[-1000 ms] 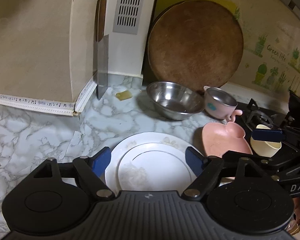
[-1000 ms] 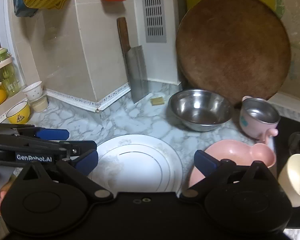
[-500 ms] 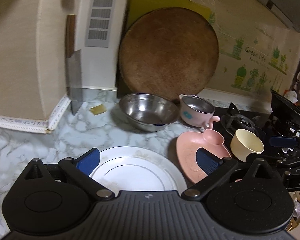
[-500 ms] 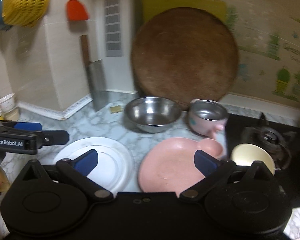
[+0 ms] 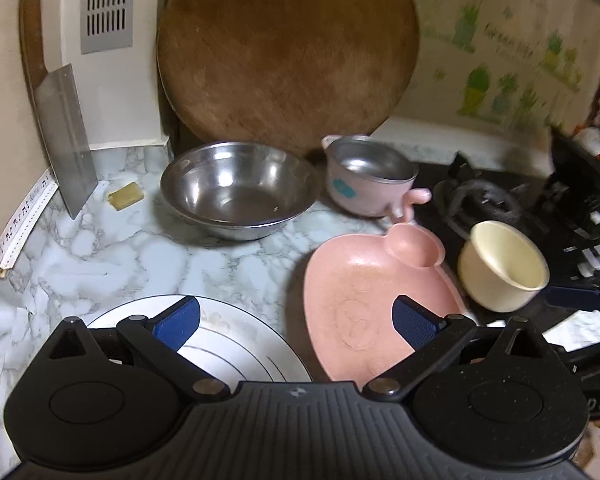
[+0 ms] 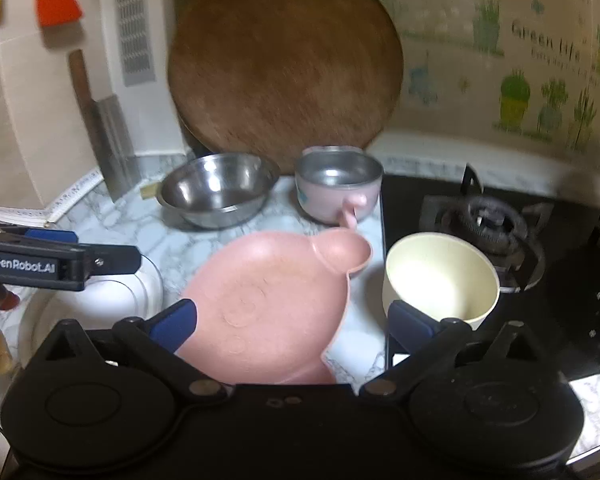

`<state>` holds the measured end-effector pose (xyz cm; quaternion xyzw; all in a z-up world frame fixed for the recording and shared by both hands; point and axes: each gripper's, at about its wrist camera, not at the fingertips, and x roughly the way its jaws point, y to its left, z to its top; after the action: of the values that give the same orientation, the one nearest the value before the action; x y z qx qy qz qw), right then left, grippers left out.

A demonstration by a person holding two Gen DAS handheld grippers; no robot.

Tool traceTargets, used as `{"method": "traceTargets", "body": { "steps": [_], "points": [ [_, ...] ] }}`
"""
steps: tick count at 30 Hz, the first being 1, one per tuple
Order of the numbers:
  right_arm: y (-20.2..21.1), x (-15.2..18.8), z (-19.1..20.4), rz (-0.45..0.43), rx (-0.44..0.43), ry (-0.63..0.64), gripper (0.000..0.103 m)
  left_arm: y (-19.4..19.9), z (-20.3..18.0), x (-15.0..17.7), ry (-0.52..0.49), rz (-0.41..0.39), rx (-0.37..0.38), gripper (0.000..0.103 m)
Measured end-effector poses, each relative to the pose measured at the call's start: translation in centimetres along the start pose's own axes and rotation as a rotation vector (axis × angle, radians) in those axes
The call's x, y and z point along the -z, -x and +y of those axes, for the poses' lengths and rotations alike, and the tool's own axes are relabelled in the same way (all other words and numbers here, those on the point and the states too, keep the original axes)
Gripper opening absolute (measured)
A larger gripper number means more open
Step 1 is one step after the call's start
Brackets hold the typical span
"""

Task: Organize plates and bowls

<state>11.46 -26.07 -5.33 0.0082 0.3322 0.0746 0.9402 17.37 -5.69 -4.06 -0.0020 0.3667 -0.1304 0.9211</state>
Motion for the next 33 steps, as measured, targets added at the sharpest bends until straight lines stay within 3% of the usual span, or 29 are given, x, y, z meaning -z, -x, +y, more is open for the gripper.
{"method": "traceTargets", "body": {
  "steps": [5, 7, 9, 17, 22, 24, 28, 33],
  "points": [
    [-2.8, -0.1, -1.0, 0.063, -0.034, -0.054, 0.096, -3.3, -0.7, -0.6, 0.016, 0.058, 0.024, 0.103],
    [-3.9, -0.1, -1.3, 0.098, -0.046, -0.071, 0.085, -4.5, -0.9, -1.0, 0.011, 0.079, 0.022, 0.103],
    [-5.0, 0.0, -1.6, 0.128, -0.052, -0.089, 0.082, -5.6, -1.0, -1.1, 0.01, 0.101, 0.03, 0.103],
    [-7.5, -0.2, -2.7, 0.179, -0.056, -0.133, 0.074, -8.5, -1.8, -1.6, 0.008, 0.14, 0.024, 0.102],
    [-8.6, -0.6, -3.2, 0.196, -0.056, -0.151, 0.065, -10.1, -2.1, -1.7, 0.01, 0.181, 0.019, 0.083],
    [-8.8, -0.6, -3.2, 0.2, -0.055, -0.147, 0.062, -10.6, -2.1, -1.6, 0.014, 0.202, 0.024, 0.07],
    [-9.2, -0.7, -3.2, 0.204, -0.06, -0.147, 0.056, -11.1, -2.1, -1.4, 0.02, 0.222, 0.024, 0.065],
    [-9.6, -0.7, -3.2, 0.208, -0.057, -0.139, 0.048, -11.6, -2.2, -1.3, 0.03, 0.249, 0.032, 0.043]
  ]
}}
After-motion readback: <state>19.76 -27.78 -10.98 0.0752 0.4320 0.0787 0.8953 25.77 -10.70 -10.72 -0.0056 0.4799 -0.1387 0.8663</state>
